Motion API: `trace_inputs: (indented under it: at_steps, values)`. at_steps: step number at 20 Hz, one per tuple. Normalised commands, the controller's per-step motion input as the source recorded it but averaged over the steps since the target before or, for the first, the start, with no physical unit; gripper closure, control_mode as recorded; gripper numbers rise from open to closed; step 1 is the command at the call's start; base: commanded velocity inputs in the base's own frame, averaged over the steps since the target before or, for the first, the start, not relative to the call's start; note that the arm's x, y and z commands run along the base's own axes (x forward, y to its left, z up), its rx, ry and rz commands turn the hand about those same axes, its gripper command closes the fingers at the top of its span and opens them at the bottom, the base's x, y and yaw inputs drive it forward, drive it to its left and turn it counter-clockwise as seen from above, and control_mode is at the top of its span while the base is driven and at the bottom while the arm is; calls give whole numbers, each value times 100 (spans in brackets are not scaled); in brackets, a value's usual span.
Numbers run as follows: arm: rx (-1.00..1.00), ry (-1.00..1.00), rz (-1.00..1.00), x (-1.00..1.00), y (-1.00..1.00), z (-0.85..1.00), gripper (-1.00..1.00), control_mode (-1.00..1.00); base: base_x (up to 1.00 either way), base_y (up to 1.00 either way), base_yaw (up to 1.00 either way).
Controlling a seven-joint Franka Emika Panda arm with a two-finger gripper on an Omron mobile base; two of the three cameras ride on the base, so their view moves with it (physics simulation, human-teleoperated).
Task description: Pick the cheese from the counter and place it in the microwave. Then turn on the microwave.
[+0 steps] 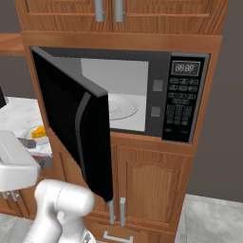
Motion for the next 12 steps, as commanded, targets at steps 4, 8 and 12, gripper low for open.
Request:
trace_inputs:
  at_steps: [4, 8, 12]
  values:
    - [-8, -5, 10, -43, -21, -2, -100, -100, 0, 0, 0]
    - [-5, -1, 14, -25, -18, -5, -100, -100, 0, 0, 0]
    - [-5, 0, 19, -11, -14, -6, -100, -100, 0, 0, 0]
